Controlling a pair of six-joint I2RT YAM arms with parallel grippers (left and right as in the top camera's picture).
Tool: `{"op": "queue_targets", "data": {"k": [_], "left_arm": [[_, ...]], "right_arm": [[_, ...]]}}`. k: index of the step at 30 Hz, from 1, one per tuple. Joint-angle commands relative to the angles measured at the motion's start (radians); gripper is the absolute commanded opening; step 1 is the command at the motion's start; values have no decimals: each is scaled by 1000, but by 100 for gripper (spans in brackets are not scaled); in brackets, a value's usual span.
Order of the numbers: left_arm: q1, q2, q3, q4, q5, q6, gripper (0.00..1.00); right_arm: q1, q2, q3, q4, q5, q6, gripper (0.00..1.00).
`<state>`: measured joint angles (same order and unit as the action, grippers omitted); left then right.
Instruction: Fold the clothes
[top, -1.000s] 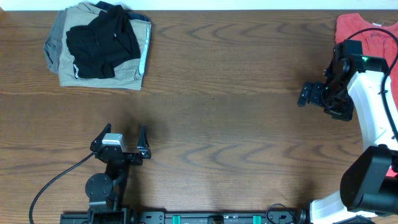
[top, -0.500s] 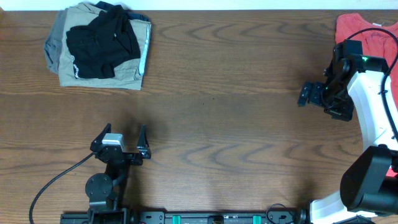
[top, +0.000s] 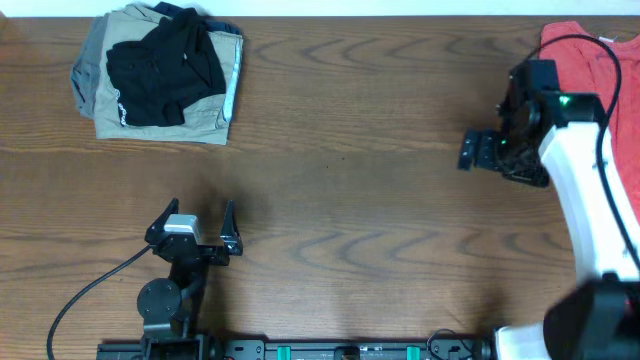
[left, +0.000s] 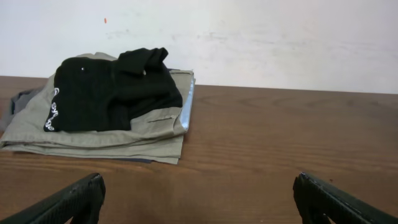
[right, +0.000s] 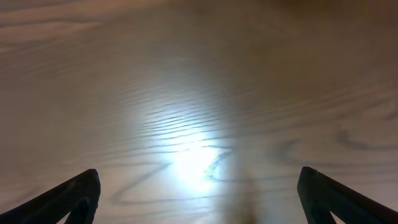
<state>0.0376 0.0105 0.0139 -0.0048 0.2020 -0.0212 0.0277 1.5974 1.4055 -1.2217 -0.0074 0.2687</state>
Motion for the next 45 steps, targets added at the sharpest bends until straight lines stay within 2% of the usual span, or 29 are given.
{"op": "queue_targets", "data": {"k": [1,6,11,15,19,25,29,37,45], "left_arm": [[3,-6,-10,-47,6,13,98],[3,-6,-10,-47,6,13,98],[3,-6,-10,-47,6,13,98],[3,-6,-10,-47,6,13,98],[3,-6,-10,-47,6,13,98],[3,-6,-10,-47,6,13,98],[3,-6,-10,-47,6,13,98],[3,-6,-10,-47,6,13,98],[3,-6,-10,-47,6,13,98]], "right_arm": [[97,-129,4,-1,3,-12,99],[195,-285,1,34,108,-61,99],[191,-442,-91,119,114,-62,99],[151,-621,-307,311,52,-66,99],[97,-825,-592,560,-87,-121,99],[36,-1140,-982,875,-217,-119,99],[36,-1279,-1136,1006,-237,-112,99],[36,-1460,-1299,1107,-237,-105,99],[3,-1589,-1376,1115,-237,-105,99]]}}
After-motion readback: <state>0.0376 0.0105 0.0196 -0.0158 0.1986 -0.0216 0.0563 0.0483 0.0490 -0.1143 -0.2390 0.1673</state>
